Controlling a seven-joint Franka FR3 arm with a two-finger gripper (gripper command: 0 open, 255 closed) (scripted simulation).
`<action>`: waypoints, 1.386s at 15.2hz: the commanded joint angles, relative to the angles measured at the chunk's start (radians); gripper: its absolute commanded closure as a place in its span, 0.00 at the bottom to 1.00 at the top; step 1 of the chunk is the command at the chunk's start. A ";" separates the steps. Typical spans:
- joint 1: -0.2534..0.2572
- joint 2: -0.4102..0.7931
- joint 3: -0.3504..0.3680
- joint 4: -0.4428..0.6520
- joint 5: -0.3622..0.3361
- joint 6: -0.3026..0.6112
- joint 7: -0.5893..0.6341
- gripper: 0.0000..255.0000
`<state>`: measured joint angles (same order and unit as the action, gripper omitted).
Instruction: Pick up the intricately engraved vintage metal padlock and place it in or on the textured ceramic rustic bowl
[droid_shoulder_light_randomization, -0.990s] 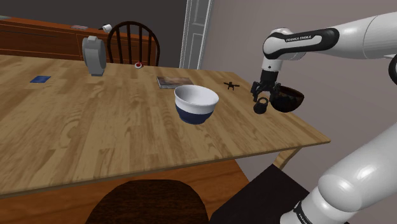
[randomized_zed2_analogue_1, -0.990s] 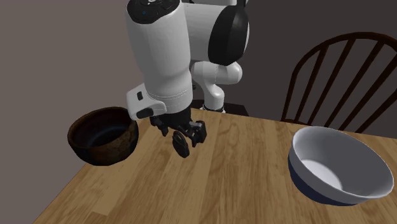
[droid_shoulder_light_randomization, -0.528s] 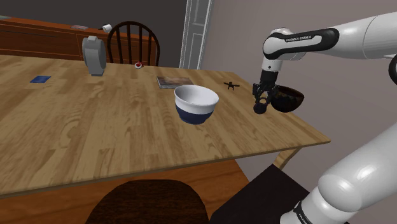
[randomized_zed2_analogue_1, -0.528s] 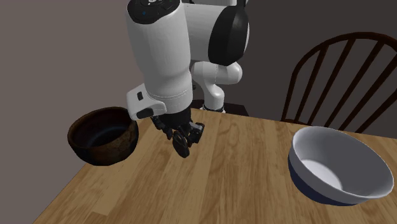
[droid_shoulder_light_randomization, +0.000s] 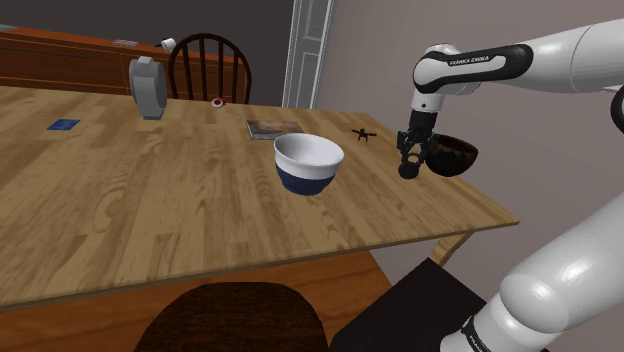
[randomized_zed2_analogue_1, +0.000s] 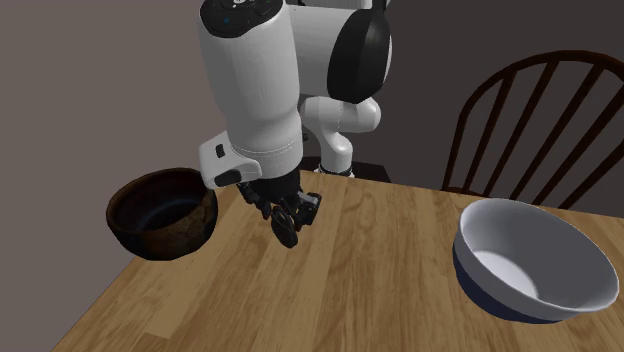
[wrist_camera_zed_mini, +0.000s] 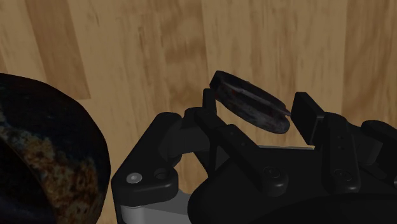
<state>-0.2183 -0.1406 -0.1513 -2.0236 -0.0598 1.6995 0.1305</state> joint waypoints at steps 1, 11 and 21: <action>0.000 -0.001 0.000 0.011 0.000 -0.013 0.000 1.00; 0.001 -0.005 0.003 0.141 0.001 -0.147 -0.005 1.00; 0.002 0.014 0.003 0.297 0.003 -0.284 -0.011 1.00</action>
<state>-0.2156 -0.1314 -0.1474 -1.7460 -0.0569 1.4308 0.1210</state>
